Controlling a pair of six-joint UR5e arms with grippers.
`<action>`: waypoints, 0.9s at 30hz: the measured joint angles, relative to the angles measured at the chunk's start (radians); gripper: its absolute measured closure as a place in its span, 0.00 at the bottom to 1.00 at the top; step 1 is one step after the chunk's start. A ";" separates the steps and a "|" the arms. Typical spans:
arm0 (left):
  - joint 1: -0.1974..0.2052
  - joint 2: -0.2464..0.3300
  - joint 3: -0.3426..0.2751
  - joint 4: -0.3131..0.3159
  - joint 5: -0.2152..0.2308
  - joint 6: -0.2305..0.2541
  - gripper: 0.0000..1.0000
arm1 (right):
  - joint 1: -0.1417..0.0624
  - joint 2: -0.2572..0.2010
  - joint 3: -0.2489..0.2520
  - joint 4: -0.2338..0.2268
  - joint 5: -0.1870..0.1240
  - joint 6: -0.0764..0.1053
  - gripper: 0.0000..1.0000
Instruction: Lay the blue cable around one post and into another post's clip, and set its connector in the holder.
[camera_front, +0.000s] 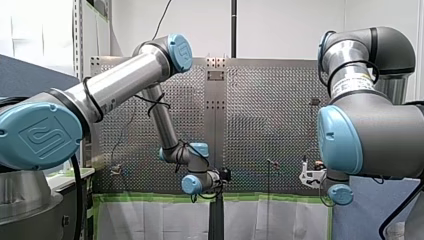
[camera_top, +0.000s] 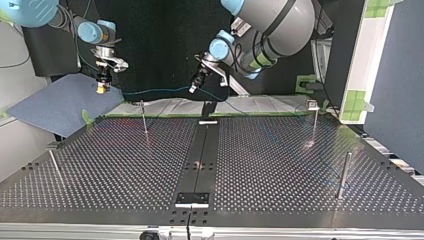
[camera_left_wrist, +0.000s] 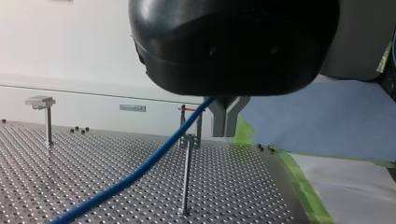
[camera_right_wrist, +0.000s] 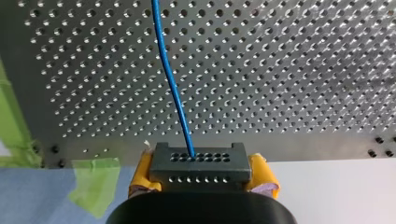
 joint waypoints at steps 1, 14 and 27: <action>-0.003 0.000 0.005 -0.001 0.000 -0.001 1.00 | -0.003 0.000 -0.005 0.002 -0.006 0.000 0.79; -0.023 -0.042 0.064 -0.043 0.003 0.000 1.00 | -0.032 0.001 -0.054 0.033 -0.105 0.017 0.79; -0.035 -0.064 0.110 -0.072 0.009 0.004 1.00 | -0.060 0.002 -0.072 0.038 -0.144 0.037 0.76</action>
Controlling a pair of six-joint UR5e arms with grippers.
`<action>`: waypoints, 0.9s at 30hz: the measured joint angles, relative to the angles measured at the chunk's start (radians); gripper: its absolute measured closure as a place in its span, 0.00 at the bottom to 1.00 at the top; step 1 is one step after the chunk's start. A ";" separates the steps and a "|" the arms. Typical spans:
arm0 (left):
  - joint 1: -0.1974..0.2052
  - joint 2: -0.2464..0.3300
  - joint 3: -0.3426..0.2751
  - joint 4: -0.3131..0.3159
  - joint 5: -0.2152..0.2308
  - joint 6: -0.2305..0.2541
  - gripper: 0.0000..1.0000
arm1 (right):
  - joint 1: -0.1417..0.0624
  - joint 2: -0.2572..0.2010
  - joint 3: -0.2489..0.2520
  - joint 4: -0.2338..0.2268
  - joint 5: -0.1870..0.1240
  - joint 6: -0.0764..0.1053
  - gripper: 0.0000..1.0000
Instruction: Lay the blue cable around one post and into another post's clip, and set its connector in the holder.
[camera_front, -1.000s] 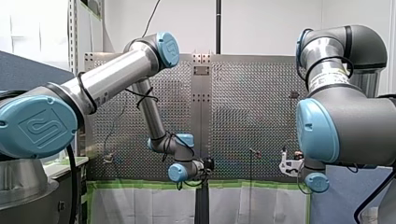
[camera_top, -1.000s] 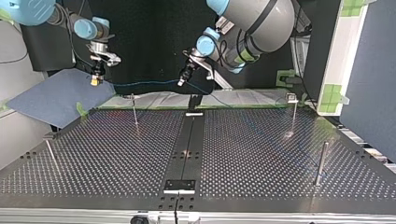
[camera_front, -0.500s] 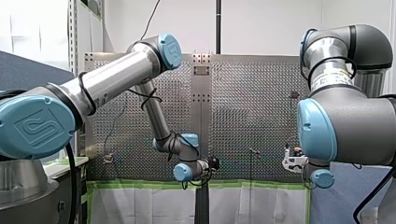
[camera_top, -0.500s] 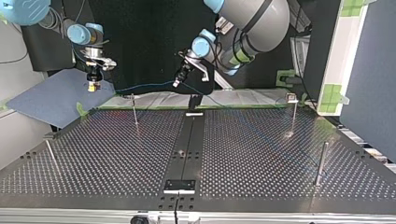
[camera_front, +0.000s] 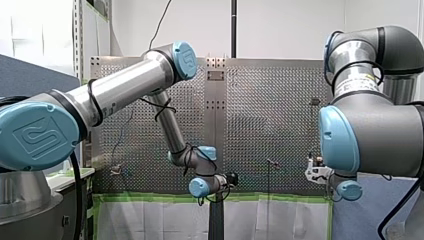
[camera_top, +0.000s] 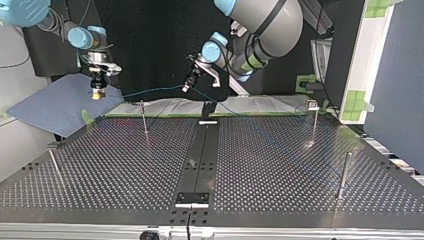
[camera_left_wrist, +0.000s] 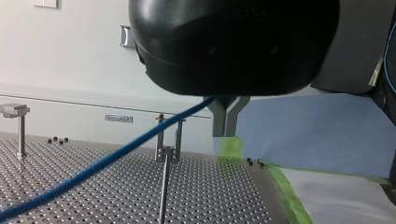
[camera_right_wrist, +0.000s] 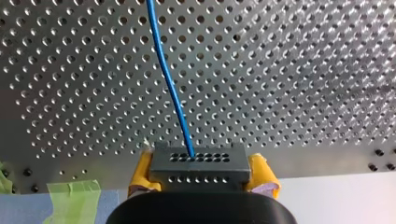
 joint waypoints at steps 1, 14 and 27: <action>-0.001 0.000 0.003 -0.003 0.000 0.000 1.00 | -0.003 0.000 -0.001 0.000 -0.001 0.001 0.76; -0.005 0.000 0.020 -0.015 -0.017 -0.005 1.00 | -0.033 0.003 -0.005 0.000 -0.029 0.012 0.76; 0.007 -0.001 0.075 -0.041 -0.036 -0.026 1.00 | -0.034 0.006 -0.009 -0.003 -0.052 0.012 0.76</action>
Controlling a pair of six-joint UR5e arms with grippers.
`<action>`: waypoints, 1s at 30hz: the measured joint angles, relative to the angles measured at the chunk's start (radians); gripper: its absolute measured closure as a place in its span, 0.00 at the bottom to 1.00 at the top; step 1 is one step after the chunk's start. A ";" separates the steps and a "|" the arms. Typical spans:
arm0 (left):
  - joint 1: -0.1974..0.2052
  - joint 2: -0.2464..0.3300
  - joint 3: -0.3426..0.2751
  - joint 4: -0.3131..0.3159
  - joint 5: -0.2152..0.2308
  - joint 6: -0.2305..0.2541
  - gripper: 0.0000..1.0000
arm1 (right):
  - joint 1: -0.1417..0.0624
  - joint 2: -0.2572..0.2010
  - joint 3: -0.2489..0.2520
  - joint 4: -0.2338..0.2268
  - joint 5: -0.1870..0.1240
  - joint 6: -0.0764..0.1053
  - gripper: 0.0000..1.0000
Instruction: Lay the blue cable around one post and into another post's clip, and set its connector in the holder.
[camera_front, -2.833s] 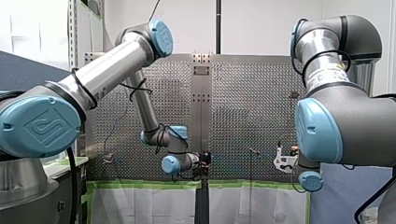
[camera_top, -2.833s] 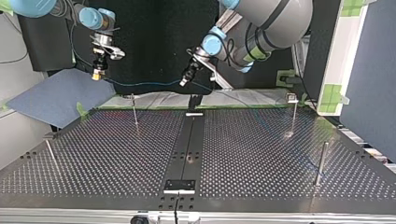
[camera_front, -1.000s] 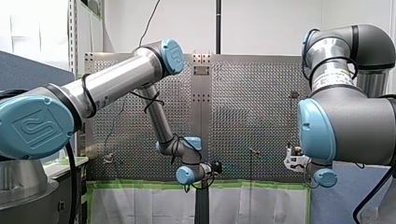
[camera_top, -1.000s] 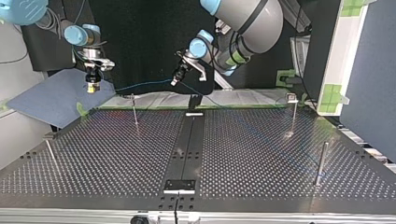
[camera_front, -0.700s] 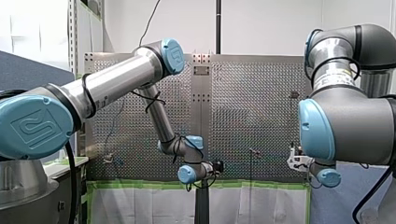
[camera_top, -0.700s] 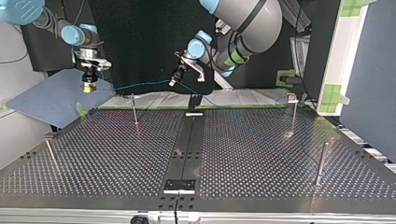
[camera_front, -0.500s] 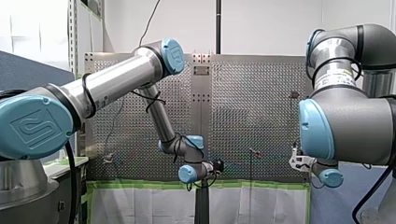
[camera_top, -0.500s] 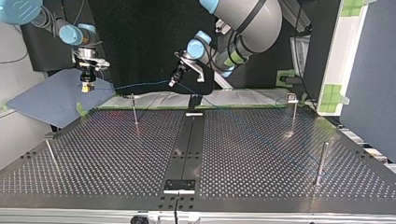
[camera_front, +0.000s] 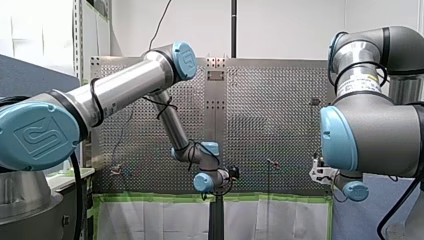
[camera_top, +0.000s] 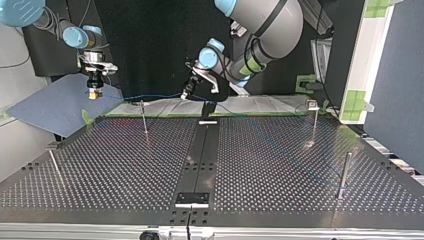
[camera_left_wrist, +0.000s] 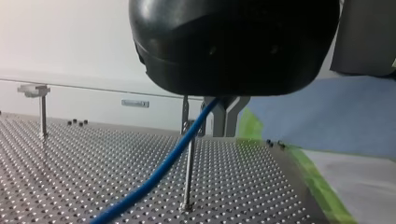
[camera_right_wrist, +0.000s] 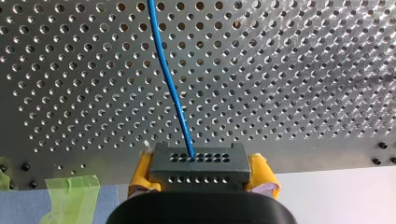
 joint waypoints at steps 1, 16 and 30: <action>0.002 0.000 0.005 -0.002 -0.002 -0.002 1.00 | 0.000 0.000 -0.001 0.000 0.000 0.000 0.76; 0.024 -0.019 0.047 -0.028 -0.006 -0.005 1.00 | 0.001 0.002 -0.021 0.003 -0.001 0.005 0.76; 0.044 -0.024 0.081 -0.043 -0.005 -0.018 1.00 | 0.000 0.006 -0.041 0.004 -0.002 0.010 0.76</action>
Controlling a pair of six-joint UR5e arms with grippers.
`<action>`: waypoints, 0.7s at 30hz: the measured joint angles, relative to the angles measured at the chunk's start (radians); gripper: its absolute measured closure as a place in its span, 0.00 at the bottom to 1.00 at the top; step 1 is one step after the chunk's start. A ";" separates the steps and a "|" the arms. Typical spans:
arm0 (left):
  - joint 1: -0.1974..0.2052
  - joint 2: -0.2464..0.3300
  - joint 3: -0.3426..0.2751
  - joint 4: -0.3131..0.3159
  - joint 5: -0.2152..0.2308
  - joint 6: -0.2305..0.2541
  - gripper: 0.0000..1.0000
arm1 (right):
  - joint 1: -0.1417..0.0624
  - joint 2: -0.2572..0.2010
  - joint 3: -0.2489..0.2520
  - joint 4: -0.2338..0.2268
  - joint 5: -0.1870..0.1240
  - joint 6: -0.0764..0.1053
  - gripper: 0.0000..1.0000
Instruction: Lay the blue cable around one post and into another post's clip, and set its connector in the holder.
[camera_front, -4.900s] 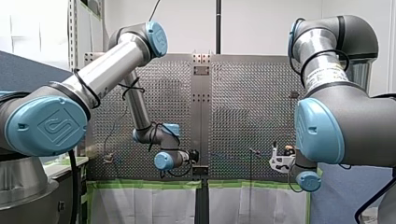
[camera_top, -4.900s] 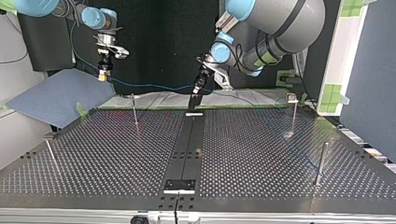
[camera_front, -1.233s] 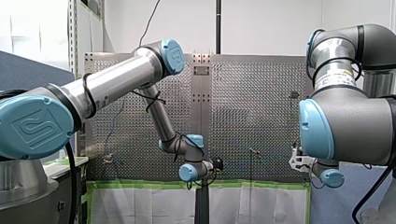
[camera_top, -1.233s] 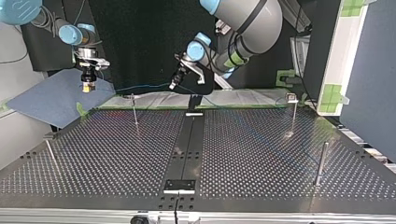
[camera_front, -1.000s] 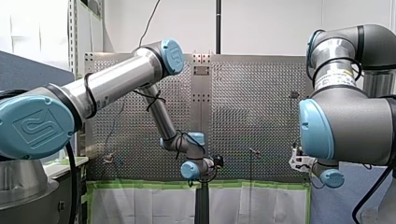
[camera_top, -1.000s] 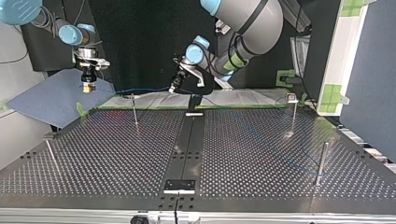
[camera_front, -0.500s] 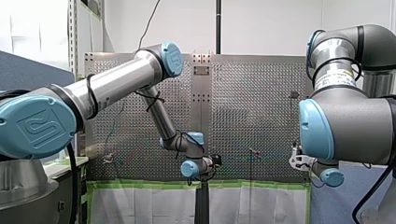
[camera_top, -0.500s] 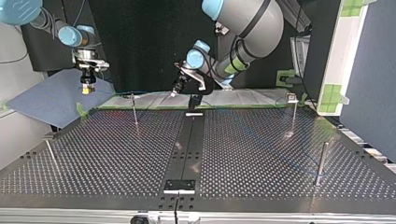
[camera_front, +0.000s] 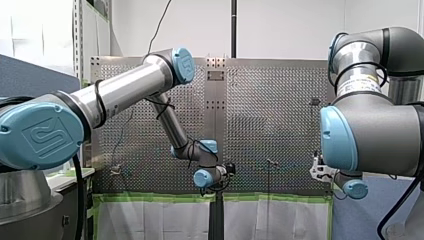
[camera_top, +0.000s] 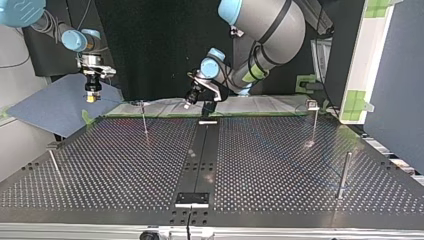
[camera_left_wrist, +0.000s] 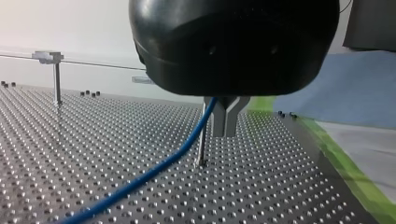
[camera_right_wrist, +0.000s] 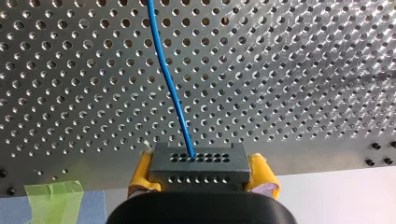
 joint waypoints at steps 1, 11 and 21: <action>0.003 -0.003 0.006 -0.003 0.000 -0.003 1.00 | 0.000 0.002 -0.002 0.000 0.000 0.000 0.76; 0.011 -0.047 0.077 -0.065 0.001 0.009 1.00 | 0.000 0.066 -0.060 0.052 -0.002 -0.037 0.76; 0.032 -0.048 0.114 -0.087 0.001 0.001 1.00 | -0.001 0.077 -0.101 0.123 0.001 -0.064 0.76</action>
